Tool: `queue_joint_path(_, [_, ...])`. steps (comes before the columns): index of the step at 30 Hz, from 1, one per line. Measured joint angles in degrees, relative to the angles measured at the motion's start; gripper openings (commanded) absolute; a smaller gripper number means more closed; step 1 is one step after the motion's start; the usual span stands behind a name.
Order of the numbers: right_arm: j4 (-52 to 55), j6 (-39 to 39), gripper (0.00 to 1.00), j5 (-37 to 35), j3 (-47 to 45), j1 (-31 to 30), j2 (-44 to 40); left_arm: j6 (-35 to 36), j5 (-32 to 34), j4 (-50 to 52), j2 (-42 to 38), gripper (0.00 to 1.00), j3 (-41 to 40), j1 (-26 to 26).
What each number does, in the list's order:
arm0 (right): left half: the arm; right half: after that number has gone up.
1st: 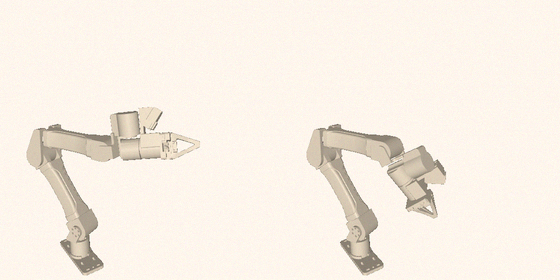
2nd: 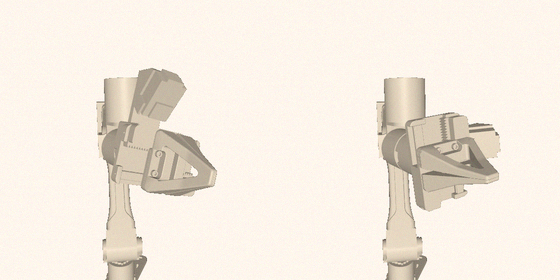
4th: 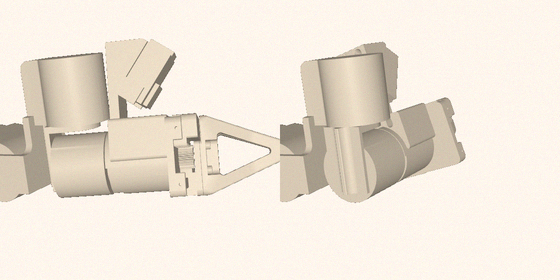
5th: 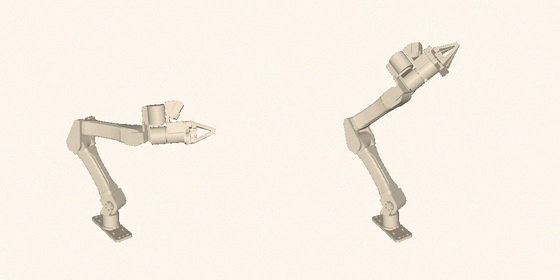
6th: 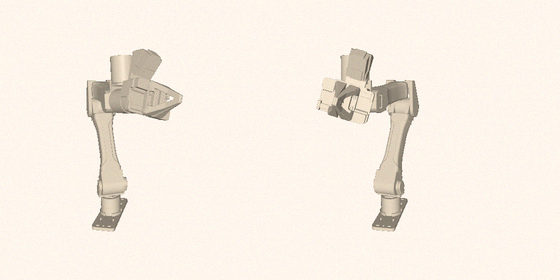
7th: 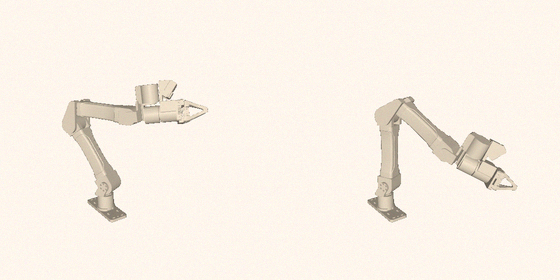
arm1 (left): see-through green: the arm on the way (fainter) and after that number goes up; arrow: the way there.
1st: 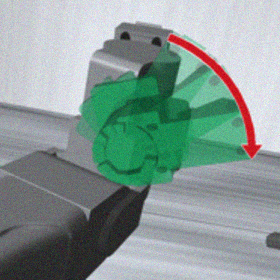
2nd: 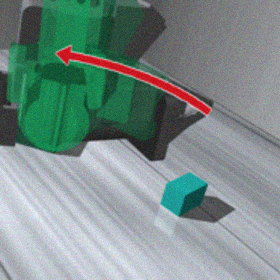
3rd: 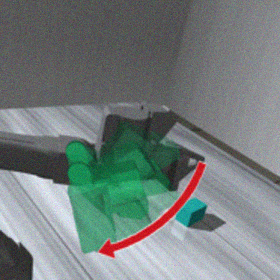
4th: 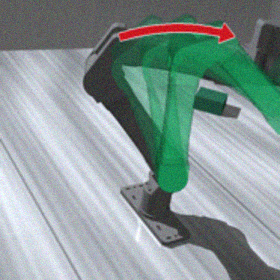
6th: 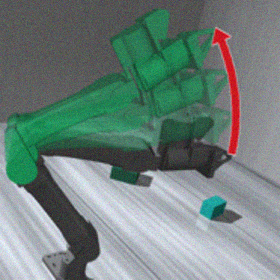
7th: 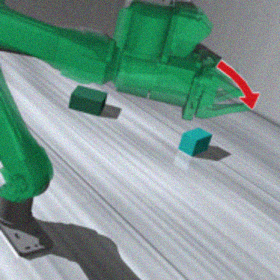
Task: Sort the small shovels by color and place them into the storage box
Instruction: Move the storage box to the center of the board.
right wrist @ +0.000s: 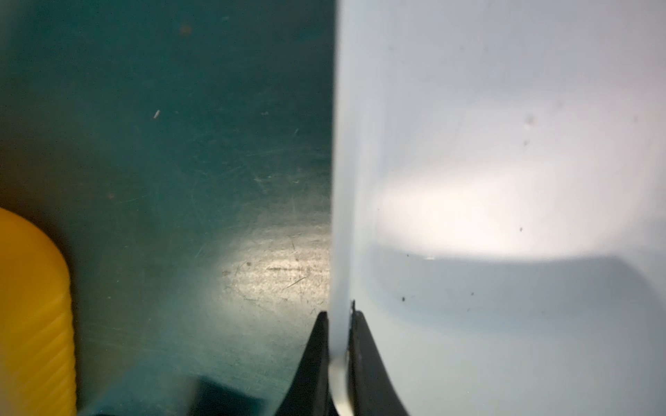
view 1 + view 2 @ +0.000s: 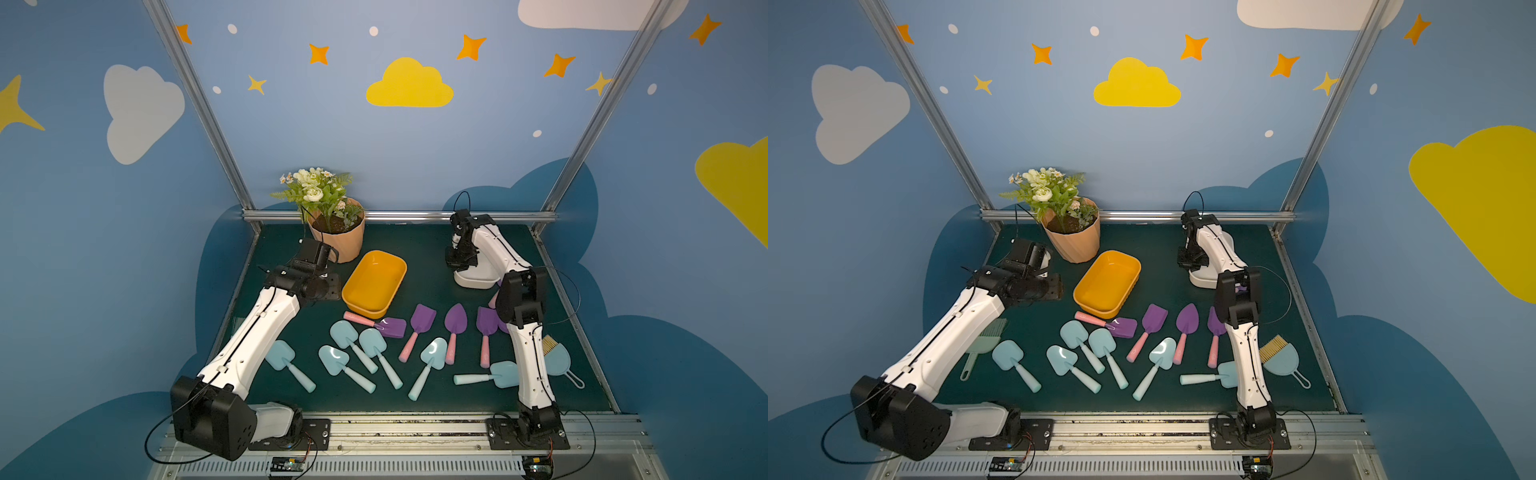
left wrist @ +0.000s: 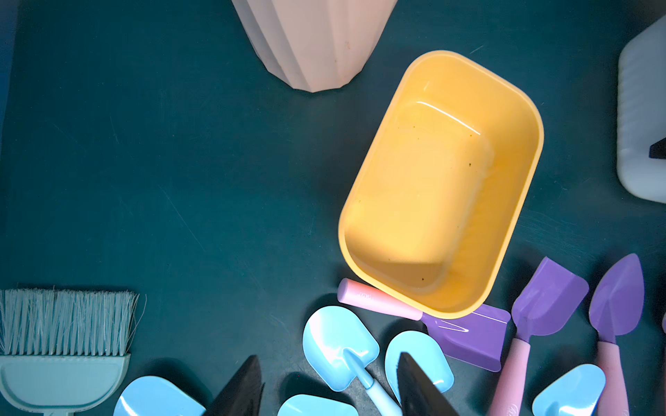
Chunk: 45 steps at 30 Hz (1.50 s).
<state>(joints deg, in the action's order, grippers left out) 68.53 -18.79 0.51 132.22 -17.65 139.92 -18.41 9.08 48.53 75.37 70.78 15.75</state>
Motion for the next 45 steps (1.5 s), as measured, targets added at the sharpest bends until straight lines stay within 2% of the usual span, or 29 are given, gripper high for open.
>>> queue_joint_path(13, [1.2, -3.54, 0.01, 0.39, 0.83, -3.08, 0.0, 0.09, 0.85, 1.33, -1.25, 0.52, 0.02, 0.0])
queue_joint_path(24, [1.66, -7.56, 0.01, 1.6, 1.99, -8.87, 0.0, 0.17, 1.07, 2.03, -2.12, 0.52, 0.0, 0.0])
queue_joint_path(33, [2.1, -9.84, 0.0, 2.69, 6.49, -11.43, 2.12, 0.15, 1.07, 2.03, -2.23, 0.53, 0.0, 0.0])
queue_joint_path(41, [2.45, -10.38, 0.02, 2.51, 7.5, -13.0, 3.58, 0.09, 1.03, 2.01, -2.27, 0.53, -0.74, 0.0])
queue_joint_path(45, [2.43, -10.78, 0.1, 2.51, 7.52, -13.46, 3.58, -0.04, 1.01, 2.01, -2.36, 0.53, -0.92, 0.0])
